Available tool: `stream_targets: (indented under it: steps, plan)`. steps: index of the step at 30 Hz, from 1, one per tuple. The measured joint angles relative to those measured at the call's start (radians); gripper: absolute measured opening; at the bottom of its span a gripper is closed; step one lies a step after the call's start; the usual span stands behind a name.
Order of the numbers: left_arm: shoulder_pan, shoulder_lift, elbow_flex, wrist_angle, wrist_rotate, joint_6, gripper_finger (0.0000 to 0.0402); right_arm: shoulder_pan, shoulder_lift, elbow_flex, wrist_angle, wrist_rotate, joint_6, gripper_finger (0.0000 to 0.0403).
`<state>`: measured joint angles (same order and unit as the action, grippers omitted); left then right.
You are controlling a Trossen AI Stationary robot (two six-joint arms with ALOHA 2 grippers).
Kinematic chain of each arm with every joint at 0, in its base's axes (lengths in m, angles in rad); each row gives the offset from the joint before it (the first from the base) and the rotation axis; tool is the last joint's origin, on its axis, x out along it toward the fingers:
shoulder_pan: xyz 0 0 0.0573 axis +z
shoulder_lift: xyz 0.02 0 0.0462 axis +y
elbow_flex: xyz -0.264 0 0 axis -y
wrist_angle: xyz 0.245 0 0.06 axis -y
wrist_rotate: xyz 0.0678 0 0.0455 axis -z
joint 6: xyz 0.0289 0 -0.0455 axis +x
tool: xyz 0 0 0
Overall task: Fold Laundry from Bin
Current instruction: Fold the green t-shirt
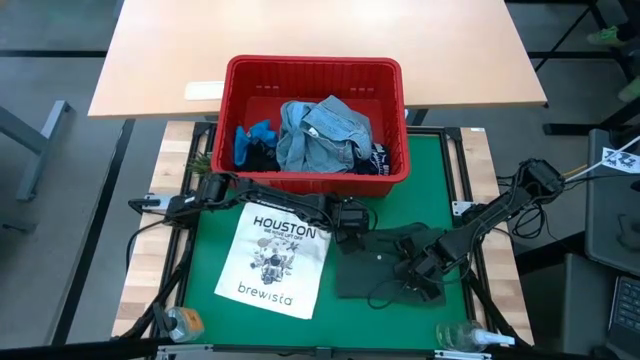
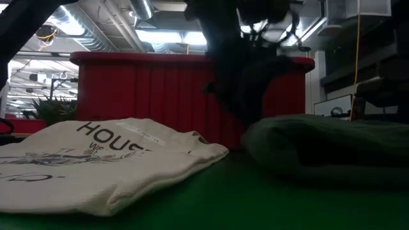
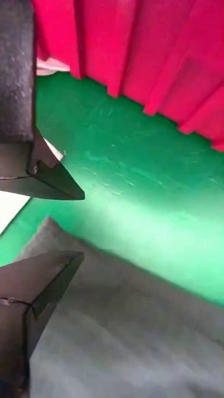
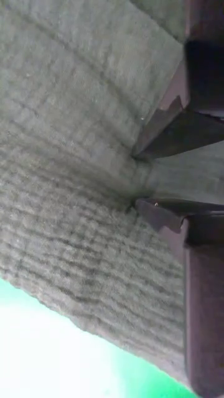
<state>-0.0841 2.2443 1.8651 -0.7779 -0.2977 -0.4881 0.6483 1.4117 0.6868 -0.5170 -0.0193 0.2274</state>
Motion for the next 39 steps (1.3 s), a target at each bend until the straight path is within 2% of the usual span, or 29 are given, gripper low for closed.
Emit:
stream_targets:
  steps: [4, 9, 23, 25, 28, 32, 39]
  plan:
    - [-0.001, -0.009, 0.058, 0.008, 0.091, 0.0, 0.0136, 0.0, 0.0, 0.0, -0.001, 0.0, 0.0, 0.0115]
    - [-0.014, -0.009, 0.068, 0.099, 0.179, 0.0, 0.0136, 0.0, 0.0, 0.0, -0.001, 0.001, -0.001, 0.0115]
    - [-0.026, 0.077, 0.069, 0.16, 0.13, 0.001, 0.0134, 0.0, 0.0, 0.0, 0.0, 0.004, -0.001, 0.0115]
    - [-0.025, 0.077, 0.068, 0.16, 0.098, 0.0, 0.012, 0.0, 0.0, 0.0, 0.0, 0.004, -0.001, 0.0115]
    - [-0.019, 0.075, 0.068, 0.162, 0.052, 0.0, 0.008, 0.0, 0.0, 0.0, 0.0, 0.004, -0.001, 0.0115]
    - [-0.009, 0.075, 0.068, 0.136, 0.074, -0.002, 0.0014, 0.0, 0.0, 0.0, 0.0, 0.003, -0.001, 0.0115]
    - [-0.008, 0.075, 0.068, 0.01, 0.016, -0.002, 0.0008, 0.0, 0.0, 0.0, 0.0, 0.002, -0.001, 0.0115]
